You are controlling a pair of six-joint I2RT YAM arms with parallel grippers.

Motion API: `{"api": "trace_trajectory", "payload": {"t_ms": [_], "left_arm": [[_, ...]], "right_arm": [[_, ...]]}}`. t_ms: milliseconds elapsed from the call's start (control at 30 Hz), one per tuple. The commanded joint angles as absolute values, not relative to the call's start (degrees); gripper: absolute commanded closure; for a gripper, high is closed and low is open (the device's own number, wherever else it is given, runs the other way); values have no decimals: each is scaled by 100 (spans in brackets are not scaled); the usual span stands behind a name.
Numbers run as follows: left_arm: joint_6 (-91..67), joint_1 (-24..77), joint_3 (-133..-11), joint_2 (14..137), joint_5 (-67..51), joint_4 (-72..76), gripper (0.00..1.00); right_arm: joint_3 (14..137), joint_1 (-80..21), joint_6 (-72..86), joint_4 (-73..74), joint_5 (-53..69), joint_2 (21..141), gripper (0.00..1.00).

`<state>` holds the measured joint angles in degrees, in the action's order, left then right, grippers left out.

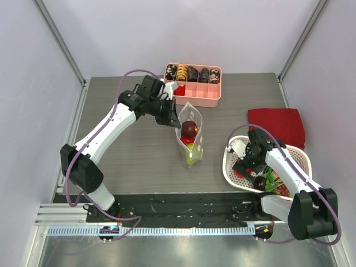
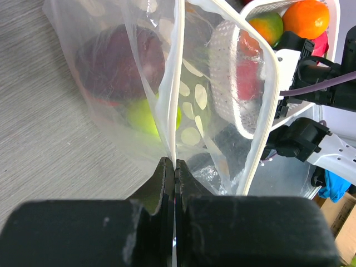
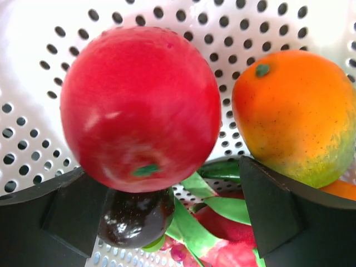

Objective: Place the food in the zip-top bag and seal the zipper
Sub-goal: Pick up the fake fruit from the bin.

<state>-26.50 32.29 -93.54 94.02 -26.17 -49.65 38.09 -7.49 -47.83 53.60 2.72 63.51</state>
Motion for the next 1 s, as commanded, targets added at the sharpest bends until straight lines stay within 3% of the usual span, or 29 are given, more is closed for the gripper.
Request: {"api": "trace_trajectory", "payload": {"t_ms": [0,500,600,633,733,833,967], "left_arm": [[-2575,3252,-9510,9430,-2725,-4931,100],[-2566,3261,-9457,9369,-2707,-4931,100],[-2566,3261,-9448,9369,-2707,-4931,100],[-2558,3261,-9448,9369,-2698,-4948,100],[-2549,3261,-9475,9396,-2698,-4966,100],[-2549,3261,-9510,9439,-2716,-4966,100],[-2575,3261,-9510,9457,-2760,-4957,100]], "right_arm": [[4051,-738,-4536,5159,500,6310,1],[4342,-791,-4465,5247,1661,6908,2],[4289,-809,-4430,5229,1679,6935,11],[4289,-809,-4421,5238,1679,6935,22],[4385,-817,-4421,5422,1661,6794,41],[4692,-809,-4307,5686,1766,6549,54],[5639,-809,-3973,5941,1976,6328,60]]}}
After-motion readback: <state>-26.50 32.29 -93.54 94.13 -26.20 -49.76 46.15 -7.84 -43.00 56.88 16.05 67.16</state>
